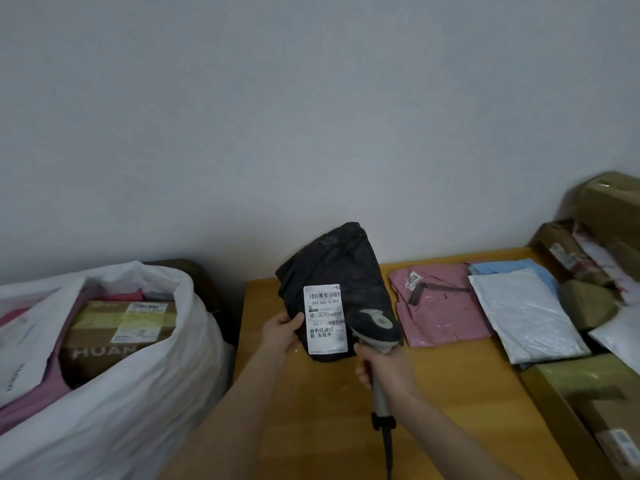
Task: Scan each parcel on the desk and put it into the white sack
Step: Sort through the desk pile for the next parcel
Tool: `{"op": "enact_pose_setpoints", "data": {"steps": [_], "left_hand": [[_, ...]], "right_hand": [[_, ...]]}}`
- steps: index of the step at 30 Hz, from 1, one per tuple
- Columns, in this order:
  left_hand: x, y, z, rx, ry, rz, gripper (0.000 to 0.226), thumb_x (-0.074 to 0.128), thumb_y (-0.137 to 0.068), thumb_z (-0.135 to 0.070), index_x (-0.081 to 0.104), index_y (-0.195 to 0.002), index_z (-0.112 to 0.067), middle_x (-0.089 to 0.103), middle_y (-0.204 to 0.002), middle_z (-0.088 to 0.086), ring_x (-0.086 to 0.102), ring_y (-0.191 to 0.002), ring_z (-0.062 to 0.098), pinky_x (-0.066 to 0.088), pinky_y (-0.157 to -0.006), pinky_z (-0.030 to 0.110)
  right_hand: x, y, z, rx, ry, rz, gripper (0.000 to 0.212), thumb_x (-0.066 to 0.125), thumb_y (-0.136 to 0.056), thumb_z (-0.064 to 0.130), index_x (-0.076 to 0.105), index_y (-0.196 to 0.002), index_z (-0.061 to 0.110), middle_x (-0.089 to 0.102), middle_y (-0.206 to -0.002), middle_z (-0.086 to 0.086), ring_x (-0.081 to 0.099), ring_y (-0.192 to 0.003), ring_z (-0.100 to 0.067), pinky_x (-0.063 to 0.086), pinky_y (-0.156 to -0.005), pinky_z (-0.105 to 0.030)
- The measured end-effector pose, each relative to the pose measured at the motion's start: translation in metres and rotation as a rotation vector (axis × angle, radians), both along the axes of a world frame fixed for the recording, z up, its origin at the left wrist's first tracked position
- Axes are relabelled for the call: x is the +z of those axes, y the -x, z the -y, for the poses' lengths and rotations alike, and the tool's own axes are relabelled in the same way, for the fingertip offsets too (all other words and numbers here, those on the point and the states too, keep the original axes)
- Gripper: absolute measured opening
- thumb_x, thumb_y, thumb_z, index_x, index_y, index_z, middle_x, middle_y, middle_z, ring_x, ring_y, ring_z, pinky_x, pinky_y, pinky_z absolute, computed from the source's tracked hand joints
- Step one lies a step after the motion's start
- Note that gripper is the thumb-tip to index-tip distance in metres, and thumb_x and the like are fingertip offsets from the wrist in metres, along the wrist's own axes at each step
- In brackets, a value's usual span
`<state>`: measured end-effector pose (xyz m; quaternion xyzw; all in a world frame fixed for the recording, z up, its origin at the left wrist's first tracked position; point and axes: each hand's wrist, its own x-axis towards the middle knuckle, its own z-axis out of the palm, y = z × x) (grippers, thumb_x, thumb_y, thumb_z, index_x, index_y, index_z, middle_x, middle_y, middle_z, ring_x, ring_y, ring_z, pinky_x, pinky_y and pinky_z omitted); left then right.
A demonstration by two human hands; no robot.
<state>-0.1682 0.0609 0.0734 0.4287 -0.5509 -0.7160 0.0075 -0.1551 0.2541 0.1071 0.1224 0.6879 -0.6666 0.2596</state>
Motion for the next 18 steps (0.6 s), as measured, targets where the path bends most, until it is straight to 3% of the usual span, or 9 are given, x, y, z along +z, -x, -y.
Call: {"op": "enact_pose_setpoints", "data": {"steps": [9,14,18], "left_hand": [[0.017,0.003,-0.005,0.055,0.064,-0.063,0.038,0.062,-0.091,-0.010,0.053,-0.128,-0.005,0.061,-0.123,0.012,0.056,-0.102,0.022,0.047,-0.089,0.034],[0.020,0.006,-0.009,0.102,0.073,-0.080,0.038,0.061,-0.092,-0.008,0.053,-0.129,-0.005,0.061,-0.117,0.008,0.056,-0.103,0.022,0.046,-0.090,0.034],[0.019,0.008,-0.010,0.111,0.078,-0.079,0.038,0.061,-0.091,-0.008,0.054,-0.128,-0.005,0.061,-0.124,0.013,0.056,-0.114,0.028,0.046,-0.091,0.036]], "right_hand": [[0.023,-0.028,-0.009,0.061,-0.015,-0.033,0.022,0.064,-0.087,0.007,0.060,-0.066,0.002,0.057,-0.047,-0.005,0.050,-0.039,-0.013,0.040,-0.042,-0.022],[0.030,-0.031,-0.013,0.062,-0.027,-0.024,0.022,0.061,-0.085,0.003,0.057,-0.063,0.005,0.055,-0.048,-0.004,0.047,-0.041,-0.013,0.040,-0.044,-0.023],[0.034,-0.030,-0.018,0.071,-0.027,-0.025,0.020,0.061,-0.085,0.003,0.057,-0.065,0.006,0.054,-0.049,-0.003,0.047,-0.041,-0.012,0.040,-0.044,-0.023]]}}
